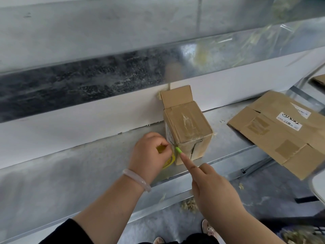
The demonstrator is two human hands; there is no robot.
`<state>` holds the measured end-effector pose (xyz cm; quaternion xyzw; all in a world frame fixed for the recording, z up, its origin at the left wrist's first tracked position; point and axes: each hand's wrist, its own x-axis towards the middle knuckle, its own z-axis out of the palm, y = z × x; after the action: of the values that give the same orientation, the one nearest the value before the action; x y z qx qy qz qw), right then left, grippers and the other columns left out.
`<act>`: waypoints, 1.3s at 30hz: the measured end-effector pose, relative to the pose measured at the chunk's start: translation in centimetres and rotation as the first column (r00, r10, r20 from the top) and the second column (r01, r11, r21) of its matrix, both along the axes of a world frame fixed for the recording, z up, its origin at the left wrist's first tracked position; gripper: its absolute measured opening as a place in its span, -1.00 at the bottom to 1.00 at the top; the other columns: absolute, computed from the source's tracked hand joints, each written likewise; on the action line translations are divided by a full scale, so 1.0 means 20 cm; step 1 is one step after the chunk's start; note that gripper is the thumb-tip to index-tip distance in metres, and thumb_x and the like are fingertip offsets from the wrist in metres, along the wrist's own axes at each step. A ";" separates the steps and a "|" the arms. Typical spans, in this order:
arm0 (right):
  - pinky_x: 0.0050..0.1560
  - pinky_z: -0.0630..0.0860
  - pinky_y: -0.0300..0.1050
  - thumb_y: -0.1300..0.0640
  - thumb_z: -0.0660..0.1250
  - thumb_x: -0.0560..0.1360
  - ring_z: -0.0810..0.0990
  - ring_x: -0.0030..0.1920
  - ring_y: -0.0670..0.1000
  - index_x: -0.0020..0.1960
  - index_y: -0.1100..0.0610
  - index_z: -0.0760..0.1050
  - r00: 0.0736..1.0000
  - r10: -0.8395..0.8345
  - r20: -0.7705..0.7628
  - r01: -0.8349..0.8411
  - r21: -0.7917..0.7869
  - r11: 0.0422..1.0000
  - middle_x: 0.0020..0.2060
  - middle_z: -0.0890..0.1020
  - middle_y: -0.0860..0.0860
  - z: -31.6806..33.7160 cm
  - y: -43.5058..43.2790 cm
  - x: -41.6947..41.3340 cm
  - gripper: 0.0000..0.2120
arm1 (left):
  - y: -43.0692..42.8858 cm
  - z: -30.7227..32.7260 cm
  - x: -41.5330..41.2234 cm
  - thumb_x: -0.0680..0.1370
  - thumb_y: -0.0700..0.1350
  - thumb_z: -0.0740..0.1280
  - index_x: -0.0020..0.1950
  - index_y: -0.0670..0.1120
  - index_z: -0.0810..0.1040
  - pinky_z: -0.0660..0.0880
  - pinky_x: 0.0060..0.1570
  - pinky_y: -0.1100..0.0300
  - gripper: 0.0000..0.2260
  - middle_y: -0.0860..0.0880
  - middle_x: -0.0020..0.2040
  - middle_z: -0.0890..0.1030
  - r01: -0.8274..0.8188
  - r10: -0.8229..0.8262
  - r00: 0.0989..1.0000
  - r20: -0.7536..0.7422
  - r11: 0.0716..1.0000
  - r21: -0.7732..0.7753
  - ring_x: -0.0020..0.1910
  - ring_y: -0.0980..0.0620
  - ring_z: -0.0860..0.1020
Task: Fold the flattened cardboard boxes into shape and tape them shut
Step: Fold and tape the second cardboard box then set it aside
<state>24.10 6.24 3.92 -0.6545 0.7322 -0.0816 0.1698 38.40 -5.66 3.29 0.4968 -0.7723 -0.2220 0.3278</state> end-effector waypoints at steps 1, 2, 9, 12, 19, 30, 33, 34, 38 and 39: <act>-0.28 0.43 -0.15 0.12 0.07 0.64 0.43 -0.26 -0.02 0.25 -0.39 -0.60 1.000 0.001 0.003 -0.001 0.008 1.000 -0.08 0.28 -0.10 0.00 0.01 -0.01 -0.18 | -0.01 0.00 0.00 0.38 -0.19 0.47 -0.26 -0.09 0.64 0.29 -0.15 0.56 -0.96 0.05 -0.19 0.58 -0.002 0.002 1.000 0.013 1.000 0.000 -0.12 0.18 0.47; -0.25 0.46 -0.13 0.12 0.07 0.64 0.45 -0.24 -0.02 0.24 -0.39 -0.61 1.000 0.006 -0.004 -0.006 0.008 1.000 -0.08 0.28 -0.10 0.00 0.01 -0.01 -0.17 | -0.01 0.00 0.00 0.39 -0.19 0.47 -0.26 -0.09 0.65 0.30 -0.15 0.56 -0.96 0.05 -0.20 0.59 -0.002 0.002 1.000 0.014 1.000 0.000 -0.12 0.17 0.47; -0.39 0.29 -0.21 0.17 0.09 0.62 0.32 -0.37 -0.04 0.41 -0.34 -0.50 0.998 -0.008 -0.062 0.008 -0.006 1.000 -0.11 0.27 -0.10 -0.04 -0.03 0.00 -0.19 | -0.01 -0.02 0.03 0.39 -0.21 0.49 -0.26 -0.07 0.65 0.32 -0.12 0.56 -0.94 0.06 -0.19 0.61 -0.033 0.033 0.998 -0.046 0.999 0.014 -0.10 0.18 0.51; -0.31 0.42 -0.16 0.18 0.10 0.61 0.44 -0.27 -0.03 0.43 -0.34 -0.45 1.000 -0.002 -0.004 0.002 -0.013 1.000 -0.11 0.31 -0.12 -0.07 -0.01 -0.05 -0.20 | -0.04 -0.03 0.08 0.40 -0.19 0.49 -0.24 -0.05 0.66 0.30 -0.09 0.58 -0.94 0.08 -0.17 0.61 -0.083 0.083 0.996 -0.040 0.997 -0.004 -0.09 0.19 0.50; -0.54 0.13 -0.28 0.11 0.18 0.53 0.29 -0.49 -0.08 0.55 -0.06 0.21 0.969 0.240 0.059 -0.201 -0.377 0.904 -0.21 0.39 -0.15 -0.12 0.02 -0.11 -0.41 | -0.04 -0.10 0.14 0.47 0.03 0.43 -0.15 0.03 0.66 0.43 -0.11 0.25 -0.91 0.17 -0.07 0.53 -0.125 0.117 0.987 0.114 0.990 0.064 -0.14 0.18 0.50; -0.39 0.37 -0.09 0.18 0.06 0.65 0.48 -0.28 -0.03 0.51 -0.30 0.09 0.934 -0.270 0.236 0.313 -0.171 0.934 -0.06 0.42 -0.04 -0.21 -0.27 -0.68 -0.44 | -0.09 -0.25 0.33 0.49 0.11 0.15 -0.26 0.05 0.60 0.38 -0.21 0.10 -0.71 0.13 -0.12 0.58 -0.268 0.353 0.836 0.421 0.931 -0.248 -0.26 -0.04 0.55; -0.24 0.40 -0.14 0.26 0.12 0.60 0.44 -0.21 -0.02 0.55 -0.16 0.10 0.975 -0.220 0.038 0.220 0.004 0.975 -0.05 0.39 0.01 -0.32 -0.43 -0.79 -0.39 | -0.02 -0.32 0.32 0.50 0.08 0.20 -0.23 0.06 0.63 0.30 -0.14 0.06 -0.75 0.13 -0.09 0.61 -0.321 0.456 0.798 0.395 0.875 -0.362 -0.21 -0.04 0.53; -0.14 0.45 -0.11 0.27 0.15 0.58 0.44 -0.15 -0.02 0.55 -0.12 0.12 0.984 -0.172 -0.032 0.174 0.038 0.984 -0.01 0.40 0.02 -0.35 -0.47 -0.81 -0.38 | 0.01 -0.34 0.32 0.50 0.07 0.22 -0.22 0.06 0.63 0.30 -0.12 0.06 -0.77 0.13 -0.09 0.62 -0.314 0.463 0.801 0.379 0.865 -0.391 -0.20 -0.04 0.53; 0.08 0.47 -0.09 0.13 0.15 0.59 0.43 0.05 0.00 0.50 -0.09 0.21 0.981 -0.034 -0.191 0.046 0.056 0.997 0.09 0.43 -0.01 -0.44 -0.56 -0.85 -0.51 | 0.12 -0.45 0.30 0.48 0.08 0.26 -0.22 0.05 0.66 0.33 -0.07 0.05 -0.78 0.08 -0.07 0.63 -0.292 0.446 0.805 0.390 0.871 -0.394 -0.14 -0.07 0.55; 0.15 0.46 -0.07 0.08 0.13 0.60 0.43 0.12 0.02 0.50 -0.10 0.22 0.970 -0.006 -0.242 0.019 0.050 0.999 0.16 0.44 -0.02 -0.46 -0.57 -0.85 -0.53 | 0.15 -0.48 0.30 0.46 0.09 0.26 -0.23 0.05 0.66 0.33 -0.07 0.06 -0.78 0.07 -0.06 0.63 -0.307 0.447 0.800 0.401 0.878 -0.367 -0.13 -0.07 0.54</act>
<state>7.07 -5.16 -5.33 -0.6501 0.7536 0.0169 0.0959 44.32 -2.75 -6.27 0.6283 -0.7364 0.0899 0.2343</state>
